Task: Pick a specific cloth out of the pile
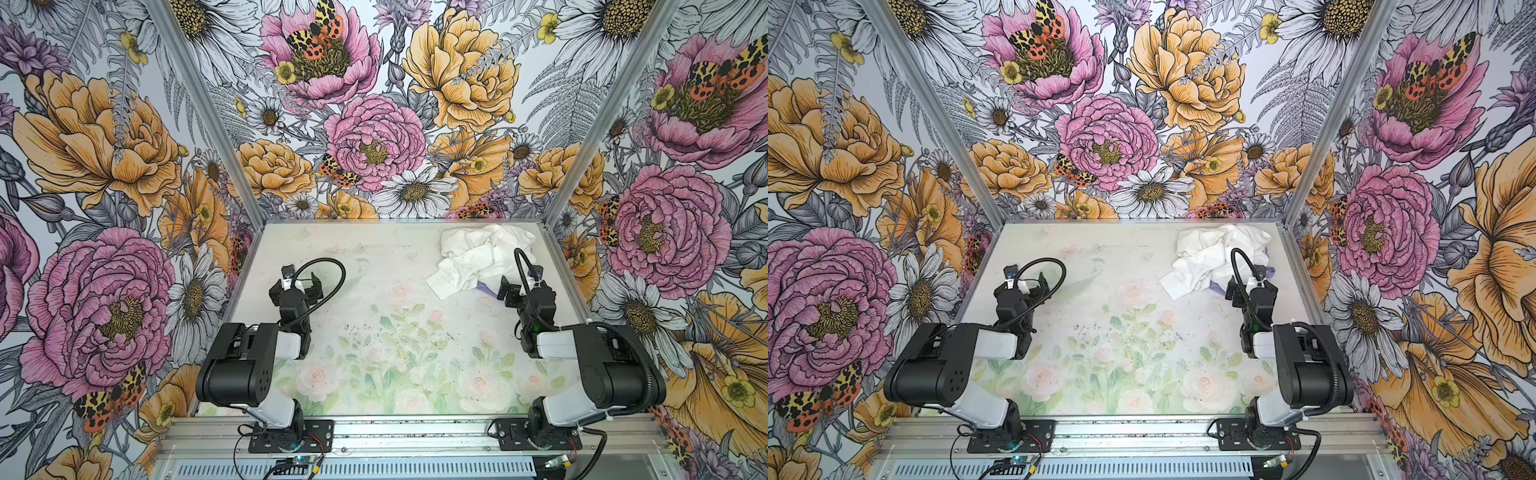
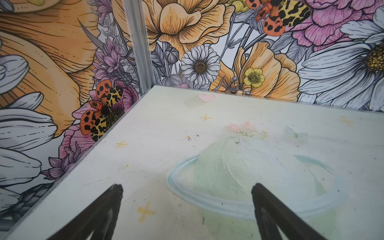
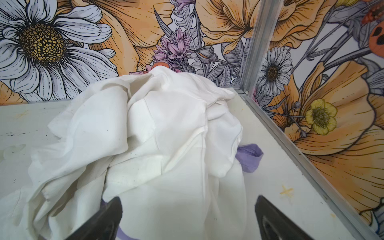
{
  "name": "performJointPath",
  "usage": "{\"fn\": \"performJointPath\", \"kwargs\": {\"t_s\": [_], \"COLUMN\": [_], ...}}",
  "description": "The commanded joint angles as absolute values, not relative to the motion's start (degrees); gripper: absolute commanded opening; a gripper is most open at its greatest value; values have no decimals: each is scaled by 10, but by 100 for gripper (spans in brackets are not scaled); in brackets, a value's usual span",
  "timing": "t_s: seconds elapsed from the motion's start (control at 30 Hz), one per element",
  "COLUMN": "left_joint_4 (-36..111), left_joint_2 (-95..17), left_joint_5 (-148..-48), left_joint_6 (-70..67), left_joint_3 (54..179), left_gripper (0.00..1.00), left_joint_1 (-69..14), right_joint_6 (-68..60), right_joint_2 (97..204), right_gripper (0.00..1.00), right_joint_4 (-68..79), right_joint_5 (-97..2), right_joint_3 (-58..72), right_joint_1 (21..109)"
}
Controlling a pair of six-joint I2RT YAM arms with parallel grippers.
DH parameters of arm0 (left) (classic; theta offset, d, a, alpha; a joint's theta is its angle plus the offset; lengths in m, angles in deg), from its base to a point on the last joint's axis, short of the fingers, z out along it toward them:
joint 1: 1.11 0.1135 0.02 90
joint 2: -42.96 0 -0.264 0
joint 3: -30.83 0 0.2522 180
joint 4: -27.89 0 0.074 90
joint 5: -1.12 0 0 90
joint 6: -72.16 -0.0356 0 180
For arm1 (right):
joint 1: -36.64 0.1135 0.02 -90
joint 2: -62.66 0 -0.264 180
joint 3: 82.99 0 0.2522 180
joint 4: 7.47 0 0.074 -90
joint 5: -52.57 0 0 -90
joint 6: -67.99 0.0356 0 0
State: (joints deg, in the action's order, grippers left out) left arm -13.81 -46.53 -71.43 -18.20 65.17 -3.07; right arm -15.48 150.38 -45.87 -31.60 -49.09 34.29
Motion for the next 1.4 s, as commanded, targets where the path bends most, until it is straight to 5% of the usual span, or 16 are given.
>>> {"fn": "performJointPath", "kwargs": {"t_s": [0.0, 1.17, 1.37], "left_joint_4": [-144, -162, -201], "left_joint_2": [-461, -460, -400], "left_joint_5": [-725, -745, -698], "left_joint_6": [-175, -192, -214], "left_joint_3": [653, 644, 599], "left_gripper": [99, 99, 99], "left_joint_1": [-28, -36, -67], "right_joint_6": [-150, -159, -154], "right_joint_2": [1505, 1505, 1402], "right_gripper": [99, 100, 100], "right_joint_4": [-471, -457, -390], "right_joint_5": [-310, -321, -294], "right_joint_3": [-486, -479, -498], "right_joint_1": [341, 345, 351]}}
